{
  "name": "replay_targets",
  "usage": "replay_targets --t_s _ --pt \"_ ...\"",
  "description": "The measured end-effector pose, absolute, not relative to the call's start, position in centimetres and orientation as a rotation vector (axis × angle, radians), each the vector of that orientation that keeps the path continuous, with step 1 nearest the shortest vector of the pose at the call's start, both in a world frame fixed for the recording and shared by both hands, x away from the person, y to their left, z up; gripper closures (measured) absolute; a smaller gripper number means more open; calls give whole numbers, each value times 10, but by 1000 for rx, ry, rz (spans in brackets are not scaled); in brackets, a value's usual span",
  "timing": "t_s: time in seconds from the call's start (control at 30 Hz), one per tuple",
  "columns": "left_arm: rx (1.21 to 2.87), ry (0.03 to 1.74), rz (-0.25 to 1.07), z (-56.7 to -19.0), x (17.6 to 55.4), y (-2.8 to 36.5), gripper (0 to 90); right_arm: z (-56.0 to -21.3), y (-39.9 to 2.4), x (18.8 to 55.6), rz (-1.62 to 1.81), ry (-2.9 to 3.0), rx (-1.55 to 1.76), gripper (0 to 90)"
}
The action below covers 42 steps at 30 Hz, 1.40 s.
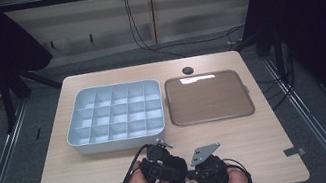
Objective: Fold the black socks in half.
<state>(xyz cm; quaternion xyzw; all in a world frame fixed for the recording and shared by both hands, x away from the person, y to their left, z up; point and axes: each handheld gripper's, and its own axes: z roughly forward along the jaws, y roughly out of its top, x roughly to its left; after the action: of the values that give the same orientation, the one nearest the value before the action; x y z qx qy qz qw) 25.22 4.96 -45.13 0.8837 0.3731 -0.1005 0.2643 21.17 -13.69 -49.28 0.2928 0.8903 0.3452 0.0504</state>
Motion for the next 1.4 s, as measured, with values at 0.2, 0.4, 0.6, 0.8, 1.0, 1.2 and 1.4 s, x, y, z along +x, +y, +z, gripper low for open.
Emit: replay_targets --t_s 0.2,0.4,0.6,0.8,1.0,1.2,1.4 --pt "2375 1024 -279 -456 253 49 814 -492 -140 213 1053 2704 905 899" --pt "2377 1033 -275 -459 255 52 821 -489 -144 213 1071 2681 932 891" --pt "2399 1049 -233 -458 255 64 825 -488 -146 213 1089 2668 946 884" --pt "2398 1089 -204 -456 258 82 825 -489 -146 213 1075 2667 940 875" --pt "2401 1115 -163 -455 259 91 824 -490 -146 214 1073 2674 952 841" --pt "2406 1128 -135 -454 261 99 825 -490 -147 215 1075 2650 972 777" --pt "2415 1136 -106 -453 262 102 825 -491 -149 216 1050 2625 988 691"
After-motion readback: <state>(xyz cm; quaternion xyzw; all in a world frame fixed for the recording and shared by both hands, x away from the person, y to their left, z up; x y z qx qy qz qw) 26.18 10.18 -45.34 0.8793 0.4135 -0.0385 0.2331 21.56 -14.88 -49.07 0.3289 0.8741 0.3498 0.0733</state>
